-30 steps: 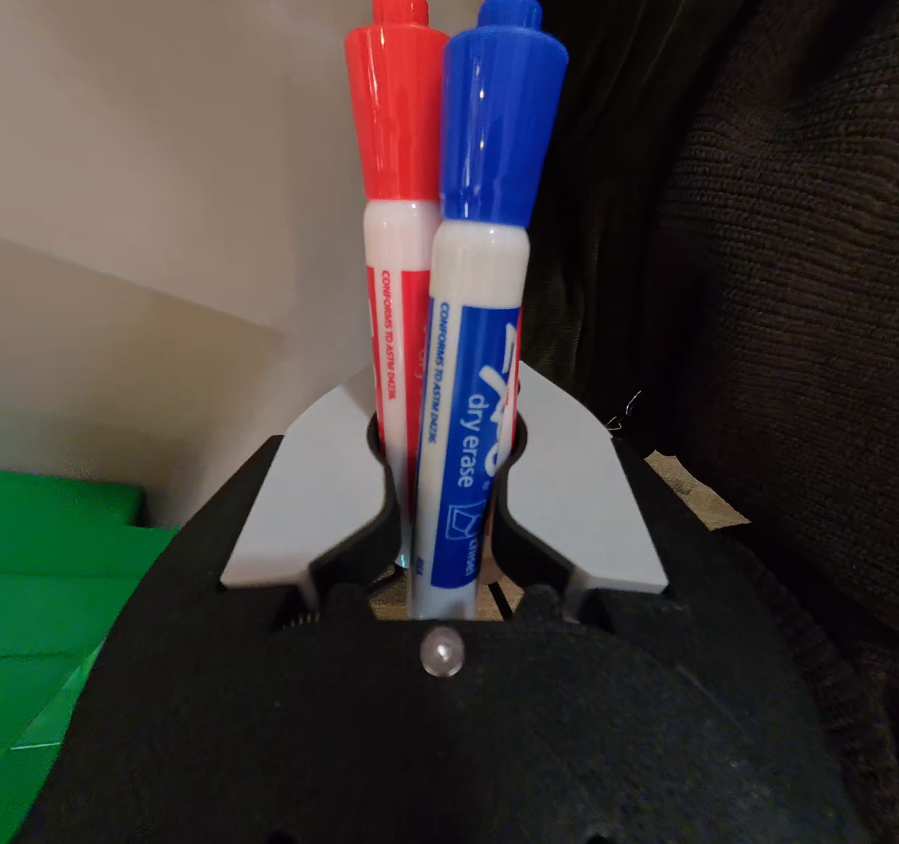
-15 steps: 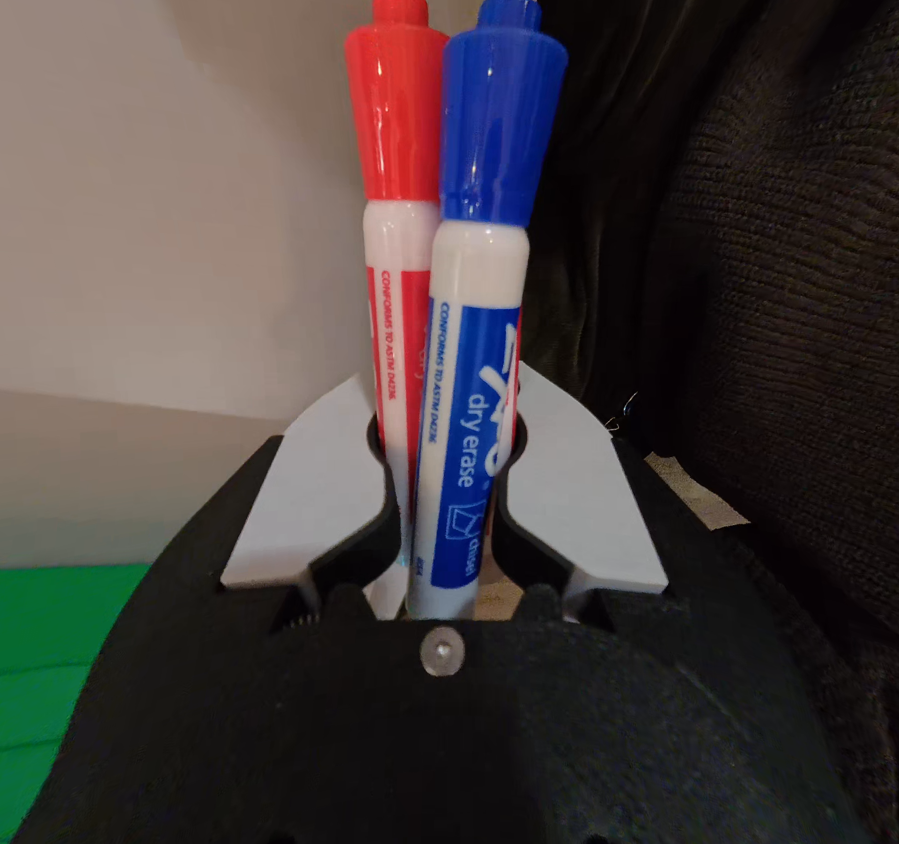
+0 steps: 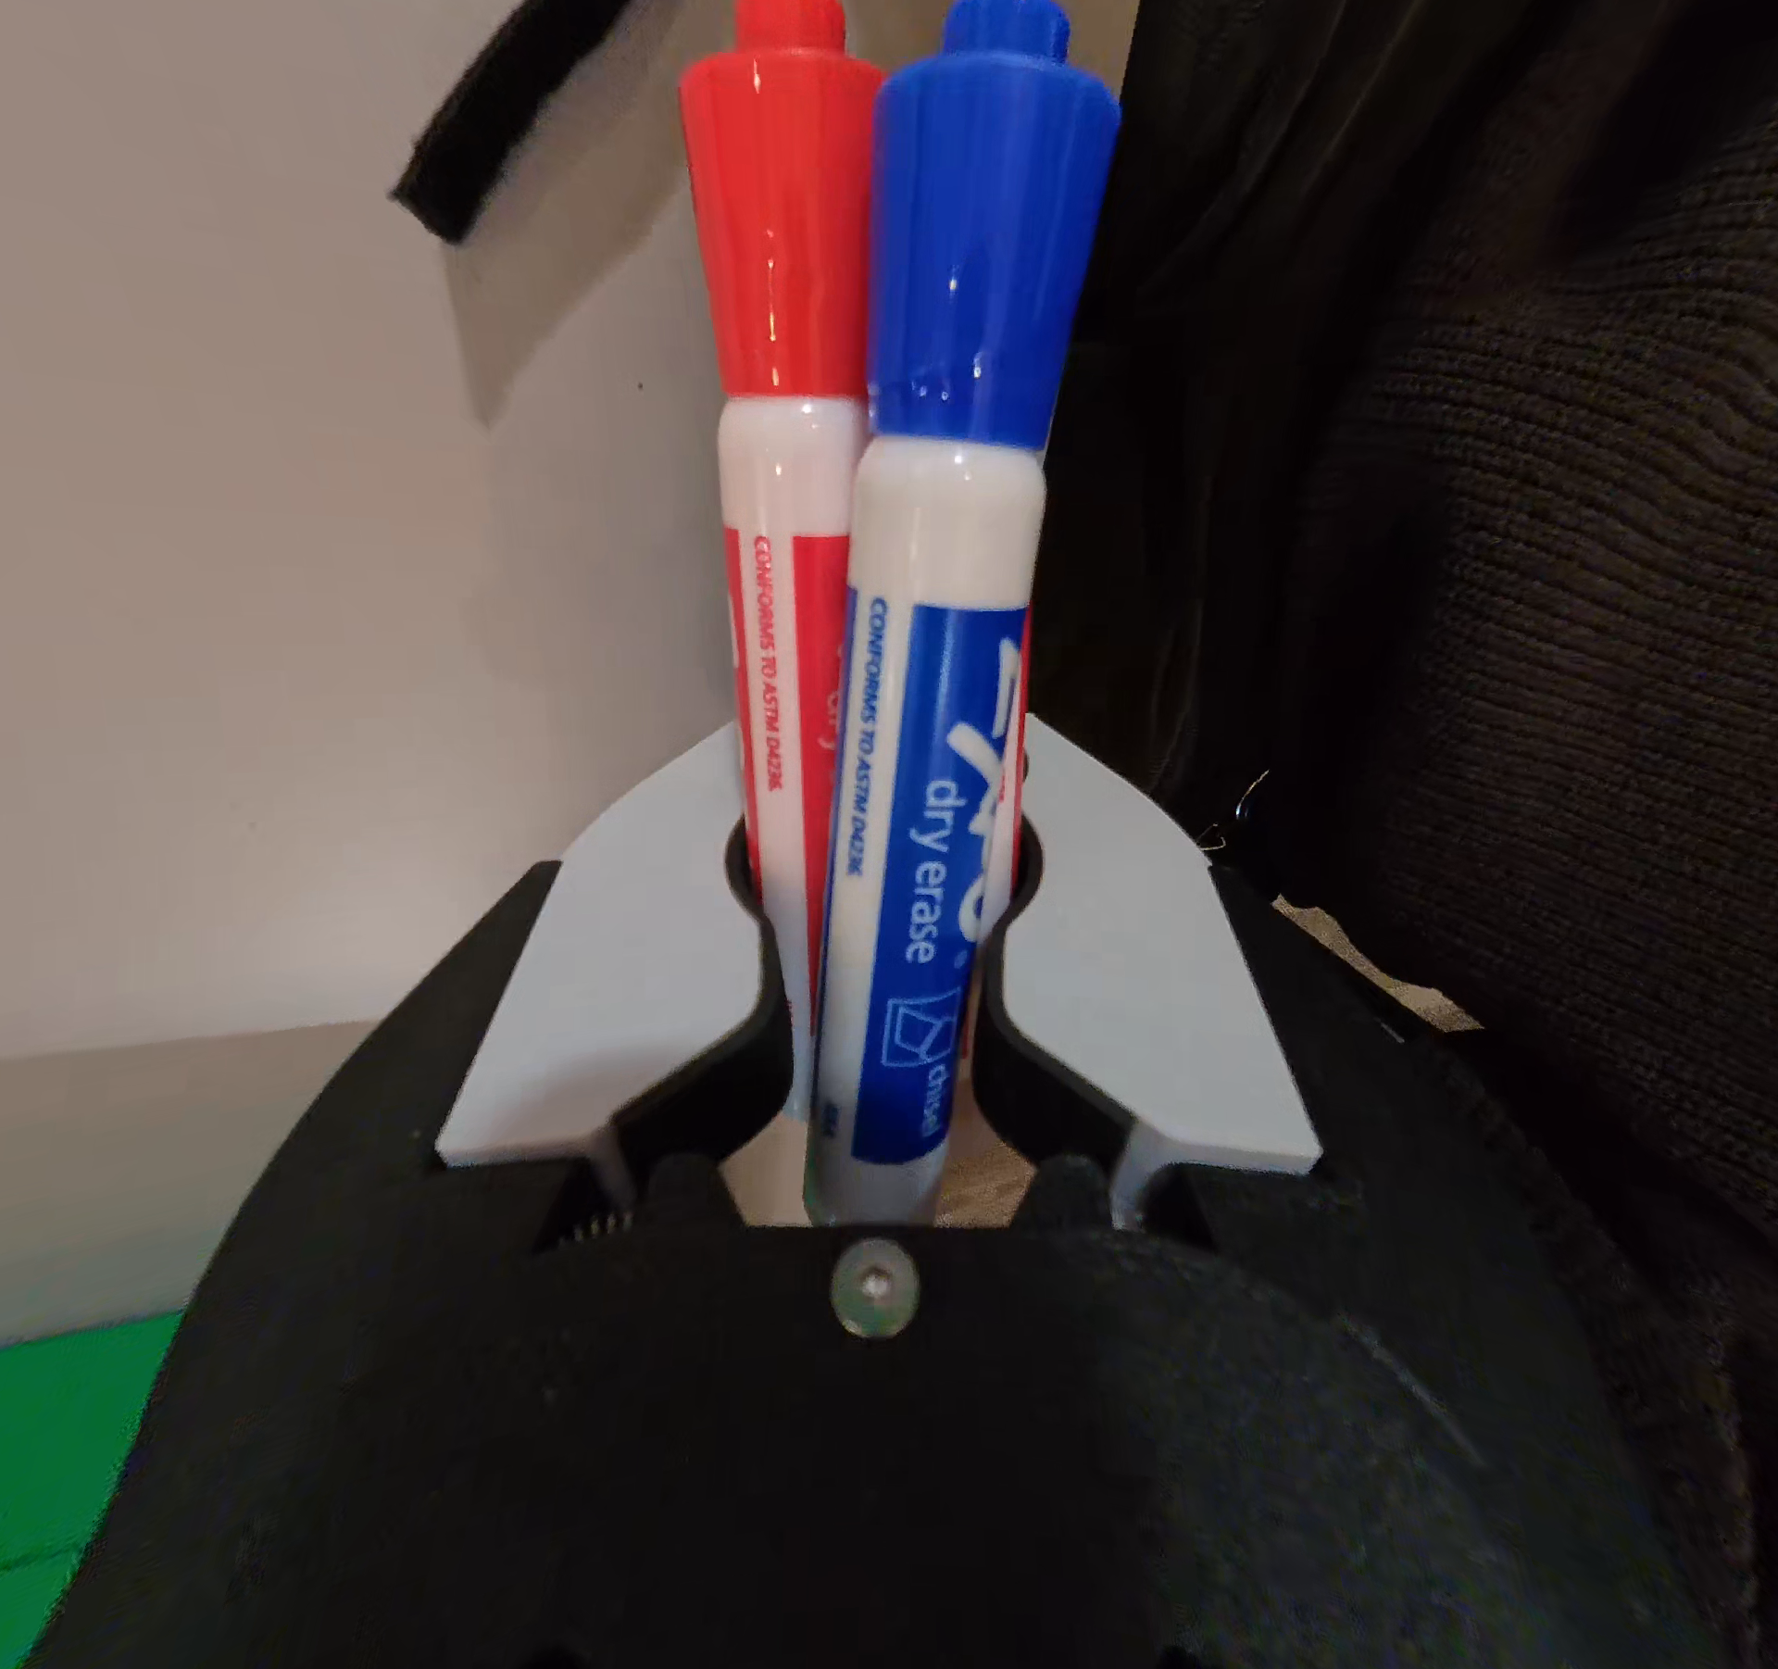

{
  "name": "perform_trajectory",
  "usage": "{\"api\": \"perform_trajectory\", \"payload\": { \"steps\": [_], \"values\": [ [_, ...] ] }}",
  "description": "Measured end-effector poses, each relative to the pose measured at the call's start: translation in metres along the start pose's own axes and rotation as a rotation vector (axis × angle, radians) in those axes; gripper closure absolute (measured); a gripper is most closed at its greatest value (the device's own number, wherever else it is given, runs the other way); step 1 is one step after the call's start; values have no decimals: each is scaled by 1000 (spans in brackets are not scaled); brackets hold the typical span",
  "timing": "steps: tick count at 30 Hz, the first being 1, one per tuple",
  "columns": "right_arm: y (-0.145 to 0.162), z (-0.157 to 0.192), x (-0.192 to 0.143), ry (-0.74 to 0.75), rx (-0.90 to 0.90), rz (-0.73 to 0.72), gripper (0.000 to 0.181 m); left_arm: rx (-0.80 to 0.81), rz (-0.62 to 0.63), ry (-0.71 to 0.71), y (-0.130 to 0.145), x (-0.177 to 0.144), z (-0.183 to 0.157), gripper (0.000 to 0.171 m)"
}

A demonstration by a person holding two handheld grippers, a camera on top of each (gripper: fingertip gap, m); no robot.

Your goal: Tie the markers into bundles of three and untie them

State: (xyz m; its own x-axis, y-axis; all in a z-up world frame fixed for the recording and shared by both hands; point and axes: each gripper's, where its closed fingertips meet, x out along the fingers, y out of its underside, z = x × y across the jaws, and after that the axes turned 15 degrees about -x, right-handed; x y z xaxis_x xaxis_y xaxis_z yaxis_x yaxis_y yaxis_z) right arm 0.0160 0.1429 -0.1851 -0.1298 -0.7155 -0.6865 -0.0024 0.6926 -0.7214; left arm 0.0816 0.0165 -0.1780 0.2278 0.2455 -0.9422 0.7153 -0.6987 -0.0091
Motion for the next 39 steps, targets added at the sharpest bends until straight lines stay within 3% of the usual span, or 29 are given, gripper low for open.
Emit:
{"api": "perform_trajectory", "payload": {
  "steps": [3,5,7,10,17,21,30,35,39],
  "values": [
    [7,-7,10,15,45,20,170,7,6,4,-3,1,0,127],
    [10,-29,16,118,35,41,169,2,10,4,-2,2,0,127],
    [8,-50,20,211,27,36,152,-10,10,5,-1,3,1,128],
    [8,-56,26,195,41,44,124,-31,5,6,3,4,0,128],
    [-9,-51,34,151,162,4,89,-79,-18,-11,20,0,-2,128],
    [-11,-49,47,185,147,76,74,-117,-32,-16,32,-2,-3,128],
    [-23,-59,69,224,27,140,74,-202,-52,-13,60,1,-6,128],
    [-34,-58,76,142,27,101,75,-245,-60,-10,72,4,-8,128],
    [-39,-48,80,24,26,71,89,-266,-62,-9,79,5,-9,128]
  ]
}}
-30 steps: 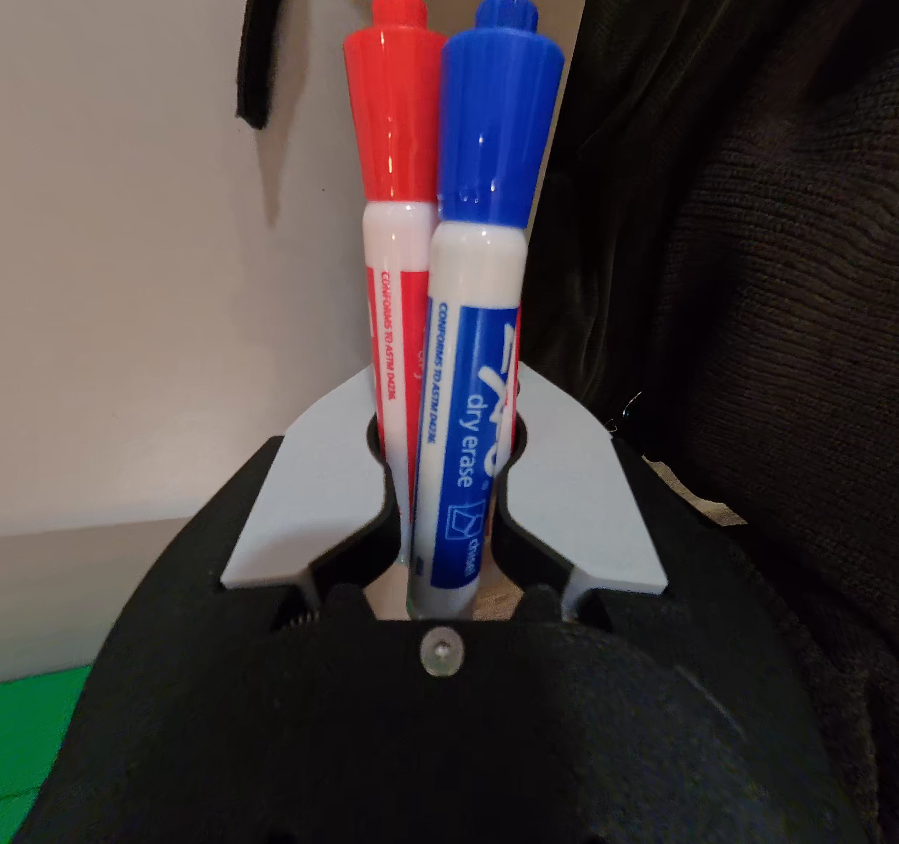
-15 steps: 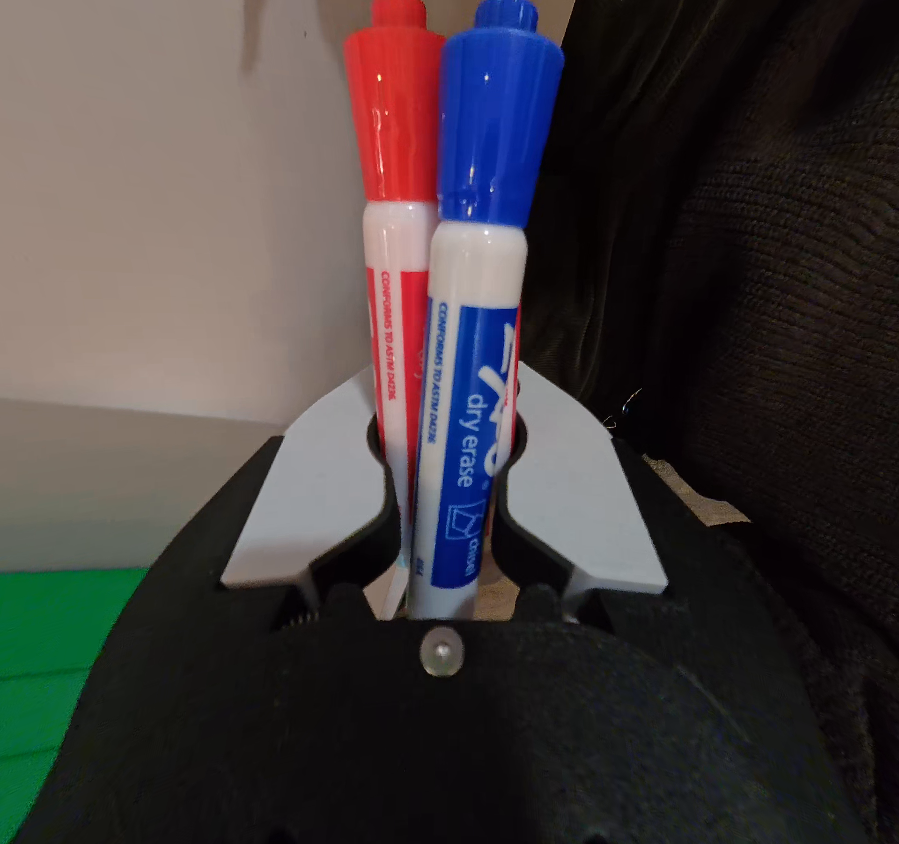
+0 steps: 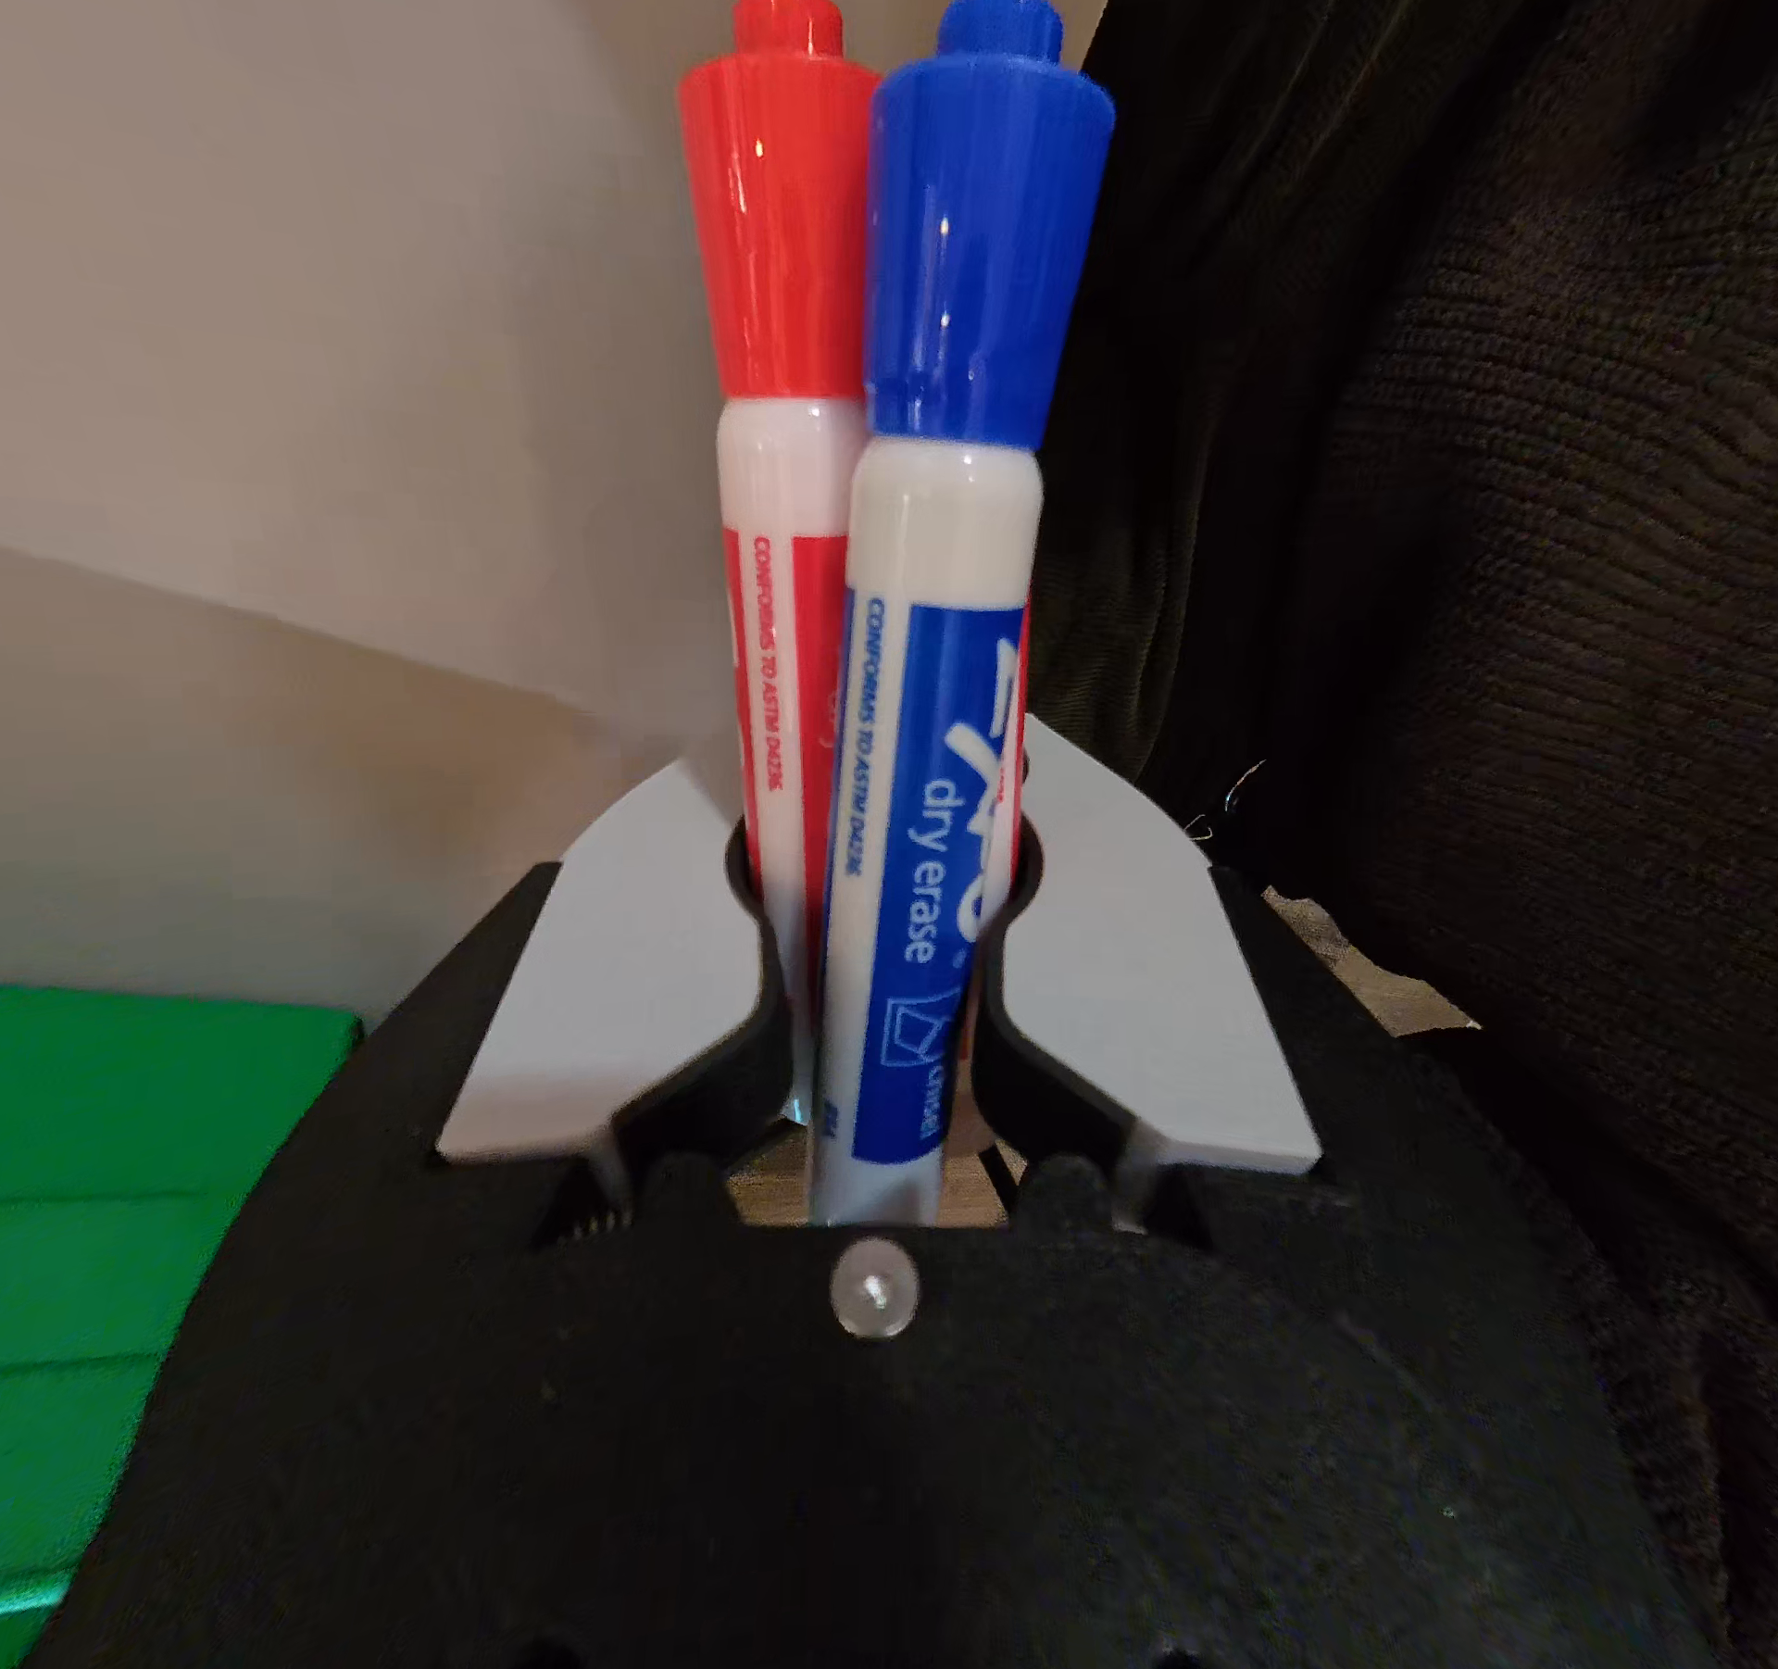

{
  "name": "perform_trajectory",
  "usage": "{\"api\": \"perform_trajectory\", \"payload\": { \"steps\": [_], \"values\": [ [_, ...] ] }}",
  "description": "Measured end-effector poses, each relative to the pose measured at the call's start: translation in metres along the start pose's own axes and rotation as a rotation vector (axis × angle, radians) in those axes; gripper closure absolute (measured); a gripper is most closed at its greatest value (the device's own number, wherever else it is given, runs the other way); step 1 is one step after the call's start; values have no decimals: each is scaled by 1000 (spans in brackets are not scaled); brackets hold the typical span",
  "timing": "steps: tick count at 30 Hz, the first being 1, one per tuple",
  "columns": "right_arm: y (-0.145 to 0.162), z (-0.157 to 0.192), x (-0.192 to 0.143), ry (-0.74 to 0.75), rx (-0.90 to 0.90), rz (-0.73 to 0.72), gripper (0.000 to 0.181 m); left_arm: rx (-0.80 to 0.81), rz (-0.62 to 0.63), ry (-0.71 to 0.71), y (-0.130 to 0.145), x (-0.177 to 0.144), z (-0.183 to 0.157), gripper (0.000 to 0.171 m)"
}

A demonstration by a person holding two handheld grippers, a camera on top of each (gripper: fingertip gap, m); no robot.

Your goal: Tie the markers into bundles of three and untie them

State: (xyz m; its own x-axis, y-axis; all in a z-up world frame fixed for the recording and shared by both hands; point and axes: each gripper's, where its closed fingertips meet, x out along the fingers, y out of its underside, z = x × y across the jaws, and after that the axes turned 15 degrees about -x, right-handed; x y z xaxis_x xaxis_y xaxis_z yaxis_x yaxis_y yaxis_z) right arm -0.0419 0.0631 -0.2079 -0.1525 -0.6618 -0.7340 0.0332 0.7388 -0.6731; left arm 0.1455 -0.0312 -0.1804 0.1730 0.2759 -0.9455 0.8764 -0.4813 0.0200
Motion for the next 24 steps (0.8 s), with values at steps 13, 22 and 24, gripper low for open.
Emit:
{"api": "perform_trajectory", "payload": {
  "steps": [13,22,24],
  "values": [
    [16,37,-22,-274,-263,-26,140,3,-1,0,1,-1,-1,128],
    [18,36,-24,-185,-283,38,108,10,11,4,-1,1,-2,128],
    [11,32,-30,-162,-265,10,104,10,12,4,-1,1,-2,128]
  ]
}}
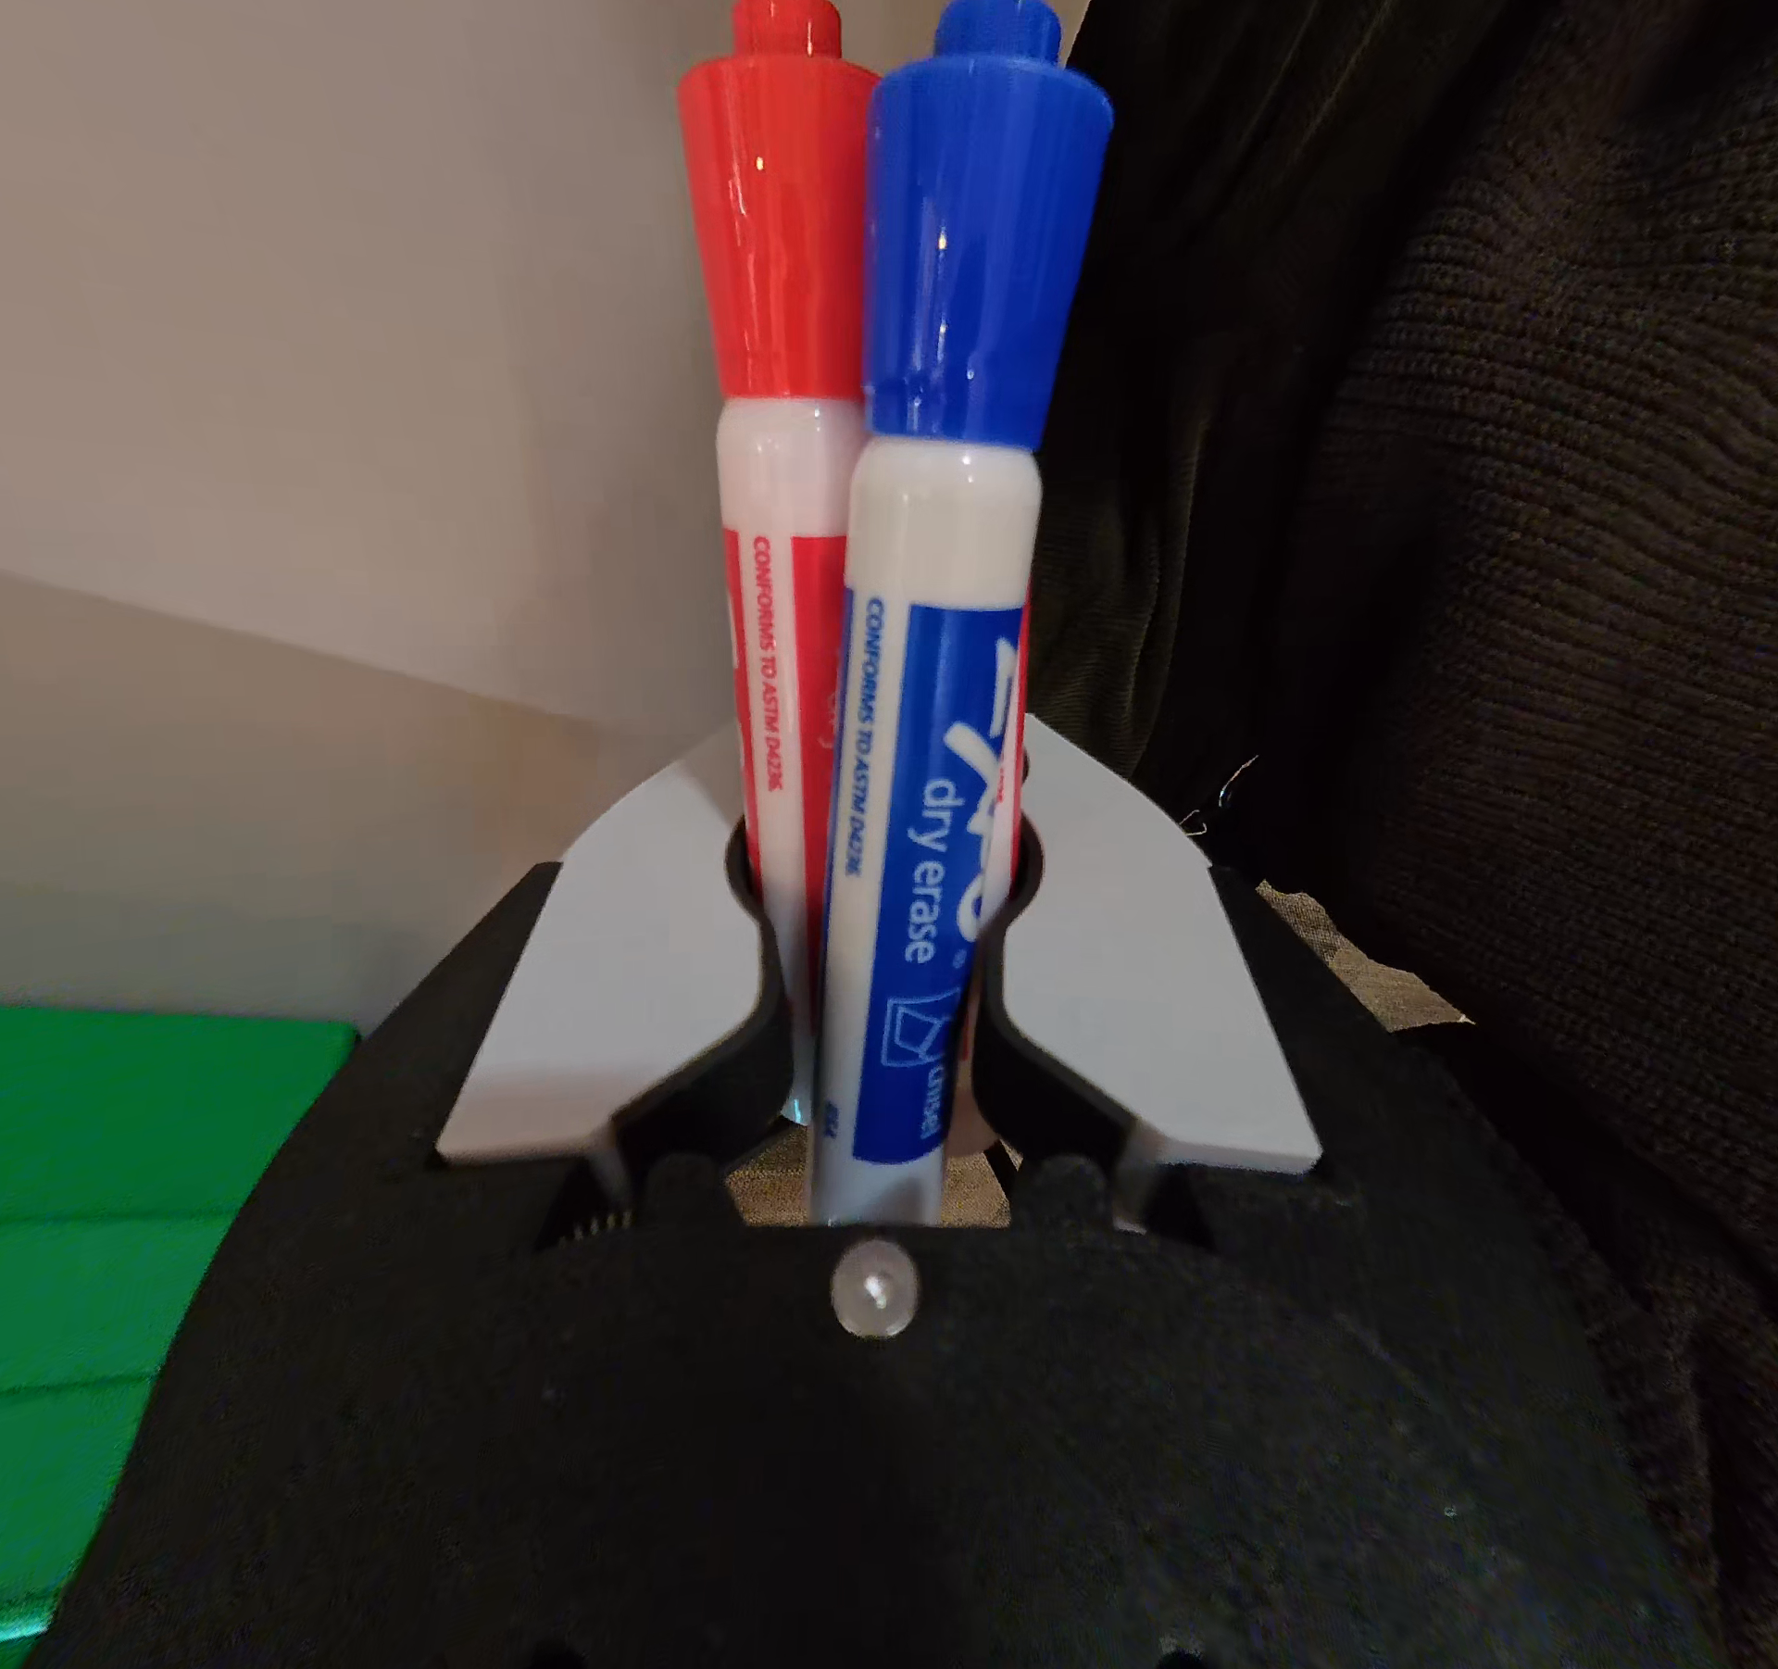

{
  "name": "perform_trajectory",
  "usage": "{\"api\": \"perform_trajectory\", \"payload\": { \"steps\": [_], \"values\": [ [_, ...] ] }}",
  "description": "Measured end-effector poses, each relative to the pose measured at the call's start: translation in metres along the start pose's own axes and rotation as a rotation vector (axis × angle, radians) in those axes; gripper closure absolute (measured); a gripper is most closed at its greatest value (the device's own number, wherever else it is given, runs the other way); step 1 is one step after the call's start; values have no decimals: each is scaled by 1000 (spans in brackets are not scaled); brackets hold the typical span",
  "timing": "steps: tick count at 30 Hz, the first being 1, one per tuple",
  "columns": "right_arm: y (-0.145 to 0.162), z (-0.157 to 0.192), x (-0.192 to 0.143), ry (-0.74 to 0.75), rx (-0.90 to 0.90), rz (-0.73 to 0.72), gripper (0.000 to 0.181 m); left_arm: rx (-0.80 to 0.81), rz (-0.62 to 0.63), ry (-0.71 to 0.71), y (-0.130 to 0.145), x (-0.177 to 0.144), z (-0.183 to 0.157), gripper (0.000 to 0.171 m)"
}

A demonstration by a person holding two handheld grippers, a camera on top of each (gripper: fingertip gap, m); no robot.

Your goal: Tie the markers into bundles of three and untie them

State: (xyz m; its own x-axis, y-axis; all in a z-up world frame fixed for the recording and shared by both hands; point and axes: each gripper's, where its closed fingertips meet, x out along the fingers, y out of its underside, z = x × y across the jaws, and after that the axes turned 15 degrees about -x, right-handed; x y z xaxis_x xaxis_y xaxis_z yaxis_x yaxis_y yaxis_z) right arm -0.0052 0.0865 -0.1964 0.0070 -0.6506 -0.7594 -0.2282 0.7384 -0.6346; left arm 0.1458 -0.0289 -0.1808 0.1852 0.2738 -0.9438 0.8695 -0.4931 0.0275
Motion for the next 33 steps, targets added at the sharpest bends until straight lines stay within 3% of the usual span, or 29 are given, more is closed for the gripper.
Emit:
{"api": "perform_trajectory", "payload": {
  "steps": [5,11,18,22,24,30,31,33],
  "values": [
    [-9,-2,-14,13,117,-53,89,-6,-4,2,1,-1,2,128],
    [-8,-2,-1,53,140,-19,83,-10,-1,4,1,0,3,128],
    [-24,-6,11,145,-21,-18,113,-11,4,1,2,1,2,128],
    [-22,-14,-4,173,14,-52,116,-8,-6,1,2,-2,1,128],
    [-16,-18,-15,147,100,-80,116,-9,-8,1,2,-2,2,128],
    [24,1,-19,-152,400,-16,122,-14,-8,3,3,-2,3,128],
    [26,3,-19,-176,416,-17,136,-14,-9,3,3,-2,2,128],
    [27,5,-17,-191,427,2,147,-15,-9,5,3,-2,3,128]
  ]
}}
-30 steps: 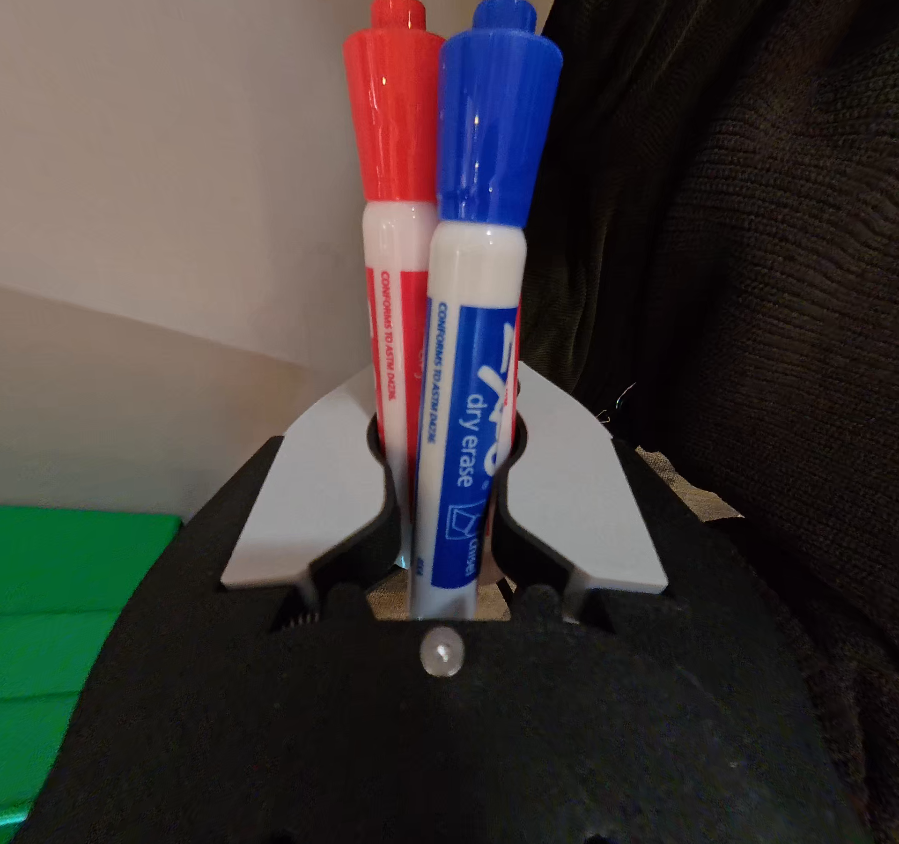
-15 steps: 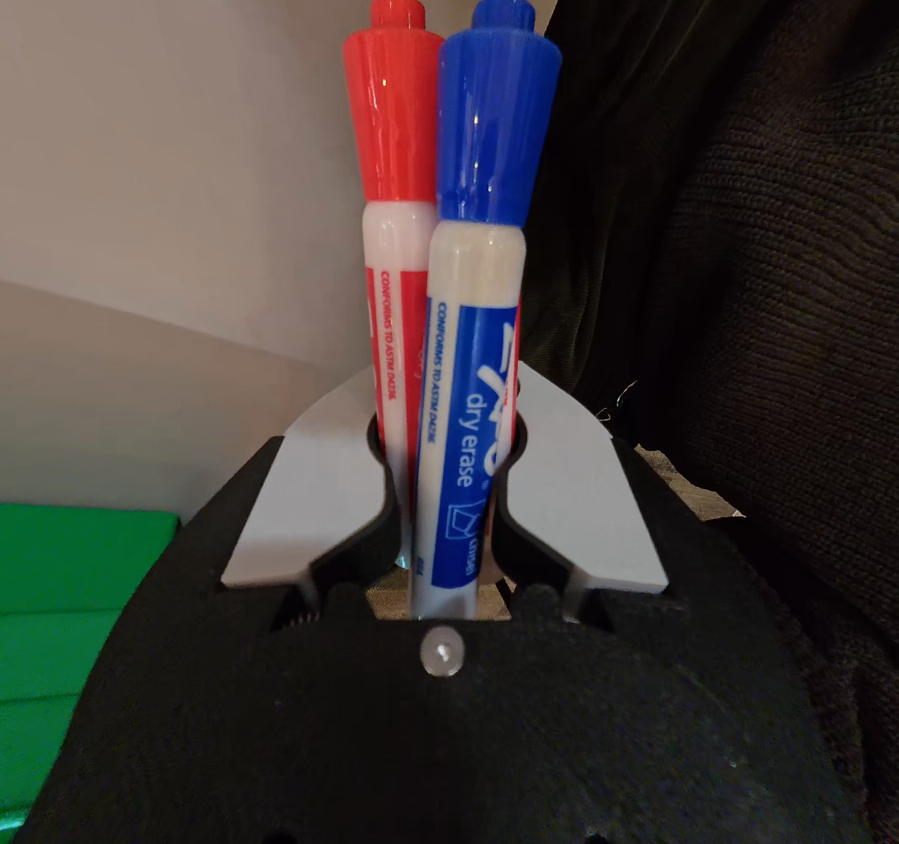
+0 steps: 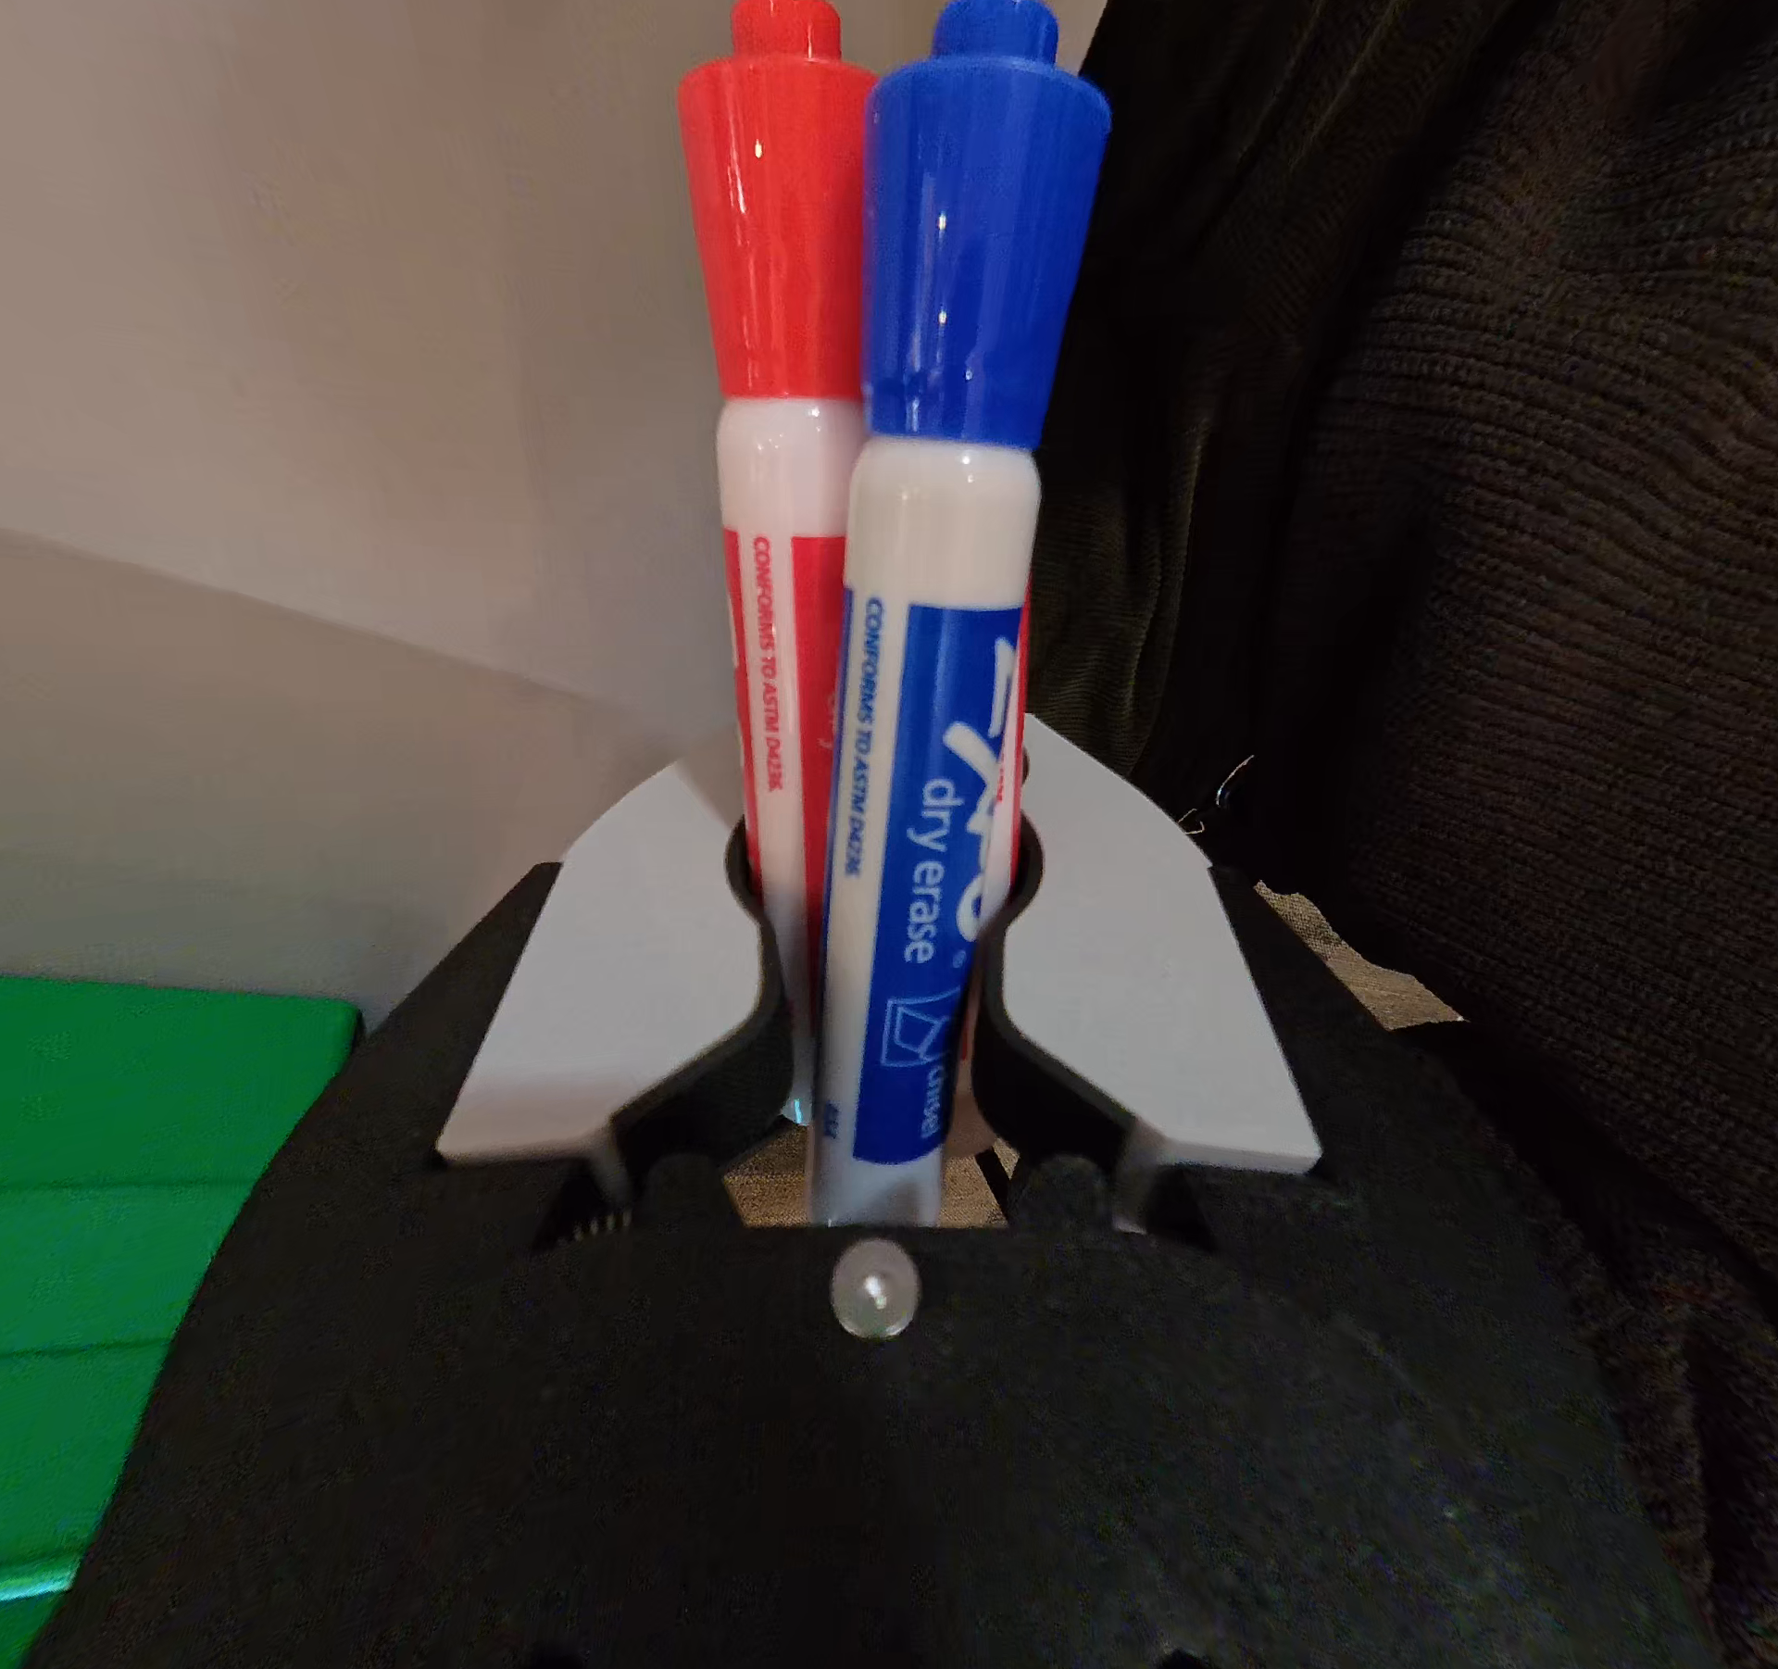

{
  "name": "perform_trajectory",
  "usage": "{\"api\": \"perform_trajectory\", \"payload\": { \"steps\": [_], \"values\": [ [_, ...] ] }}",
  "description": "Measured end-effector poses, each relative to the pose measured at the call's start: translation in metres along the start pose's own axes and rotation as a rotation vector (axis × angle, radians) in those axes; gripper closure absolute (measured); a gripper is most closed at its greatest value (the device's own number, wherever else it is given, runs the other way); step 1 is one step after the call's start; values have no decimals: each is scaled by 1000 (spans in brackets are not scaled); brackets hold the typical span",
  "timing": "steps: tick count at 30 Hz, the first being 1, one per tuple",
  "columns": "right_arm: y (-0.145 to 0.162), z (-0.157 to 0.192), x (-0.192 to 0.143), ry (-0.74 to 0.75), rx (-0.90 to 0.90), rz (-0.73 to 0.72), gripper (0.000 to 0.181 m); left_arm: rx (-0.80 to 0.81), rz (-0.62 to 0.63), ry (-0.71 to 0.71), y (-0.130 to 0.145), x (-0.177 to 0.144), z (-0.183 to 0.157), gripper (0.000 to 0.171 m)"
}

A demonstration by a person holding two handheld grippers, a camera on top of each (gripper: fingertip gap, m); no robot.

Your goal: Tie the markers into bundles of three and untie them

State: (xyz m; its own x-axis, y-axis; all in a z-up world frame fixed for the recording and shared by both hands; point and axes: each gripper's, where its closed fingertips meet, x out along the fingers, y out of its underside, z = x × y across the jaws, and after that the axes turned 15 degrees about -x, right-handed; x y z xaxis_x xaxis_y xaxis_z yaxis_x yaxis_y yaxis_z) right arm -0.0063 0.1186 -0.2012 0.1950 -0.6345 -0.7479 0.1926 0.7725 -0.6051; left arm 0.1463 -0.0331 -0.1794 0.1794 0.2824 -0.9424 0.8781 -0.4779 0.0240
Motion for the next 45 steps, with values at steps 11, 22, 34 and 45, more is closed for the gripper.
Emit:
{"api": "perform_trajectory", "payload": {
  "steps": [11,22,34,45],
  "values": [
    [-38,-32,-26,448,-191,-109,178,-4,7,4,1,2,1,128],
    [-25,42,2,126,-158,58,123,-7,3,3,1,0,1,128],
    [-60,-14,-37,139,-723,6,87,-7,9,1,-1,1,-1,127],
    [-35,-48,20,-90,-981,475,56,-11,-13,14,0,-6,-3,128]
  ]
}}
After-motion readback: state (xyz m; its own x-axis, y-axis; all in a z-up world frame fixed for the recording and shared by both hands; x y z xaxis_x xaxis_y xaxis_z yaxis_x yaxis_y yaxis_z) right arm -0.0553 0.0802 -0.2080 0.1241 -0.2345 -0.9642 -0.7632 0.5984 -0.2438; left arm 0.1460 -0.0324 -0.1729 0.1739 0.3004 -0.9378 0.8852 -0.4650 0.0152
